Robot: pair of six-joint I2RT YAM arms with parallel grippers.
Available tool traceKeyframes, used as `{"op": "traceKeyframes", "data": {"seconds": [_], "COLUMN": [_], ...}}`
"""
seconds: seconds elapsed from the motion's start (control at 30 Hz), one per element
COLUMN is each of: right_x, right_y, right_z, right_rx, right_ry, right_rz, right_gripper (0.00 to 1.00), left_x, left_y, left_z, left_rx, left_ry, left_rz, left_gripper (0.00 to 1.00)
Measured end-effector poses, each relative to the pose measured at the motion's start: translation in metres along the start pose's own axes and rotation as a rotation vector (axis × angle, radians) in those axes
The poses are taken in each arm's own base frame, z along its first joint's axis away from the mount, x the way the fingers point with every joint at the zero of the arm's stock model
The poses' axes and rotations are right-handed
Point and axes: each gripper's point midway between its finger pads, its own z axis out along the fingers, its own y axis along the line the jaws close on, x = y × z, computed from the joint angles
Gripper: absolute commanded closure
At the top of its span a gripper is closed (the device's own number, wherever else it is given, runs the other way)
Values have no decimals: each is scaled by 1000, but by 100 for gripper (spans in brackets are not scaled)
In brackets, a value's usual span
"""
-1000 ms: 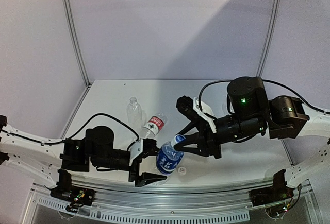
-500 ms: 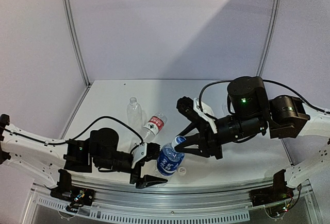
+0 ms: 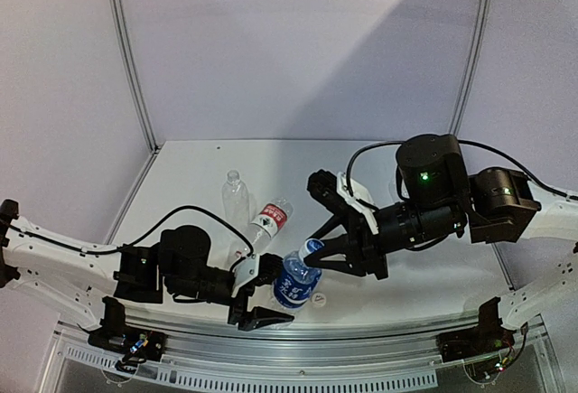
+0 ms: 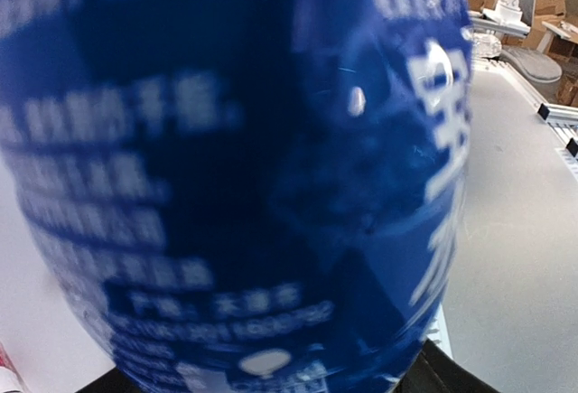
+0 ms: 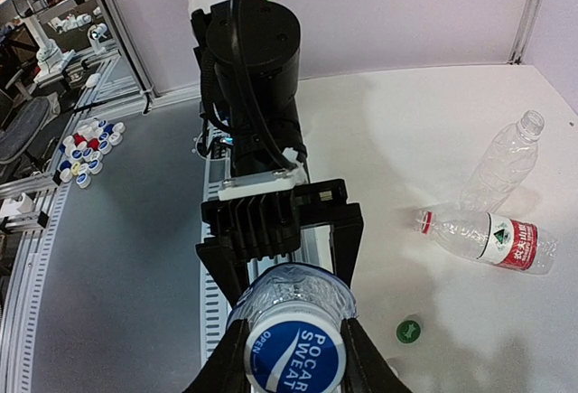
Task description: Unscrew the bottle caps
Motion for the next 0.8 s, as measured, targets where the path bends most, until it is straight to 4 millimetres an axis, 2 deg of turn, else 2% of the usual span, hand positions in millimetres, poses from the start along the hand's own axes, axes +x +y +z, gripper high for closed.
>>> {"op": "traceKeyframes", "data": {"seconds": [0.13,0.3,0.37,0.57,0.8], "right_x": [0,0,1,8,11], "right_y": [-1,-2,-2,-2,-1], "right_z": [0,0,0,-7,-26], "right_rx": [6,12,11,16,34], "right_ry": [0,1,2,30,38], "right_rz": [0,1,1,25,46], "right_gripper": [74,48,41,33,31], "left_x": [0,1,3,9,15], "left_y": [1,6,11,21,31], "left_z": [0,0,-1,-2,-4], "left_rx": [-8,-36,-64,-122,-178], "left_ry": [1,4,18,53,82], "left_rz": [1,8,12,21,24], "left_gripper": [34,36,36,38,39]}}
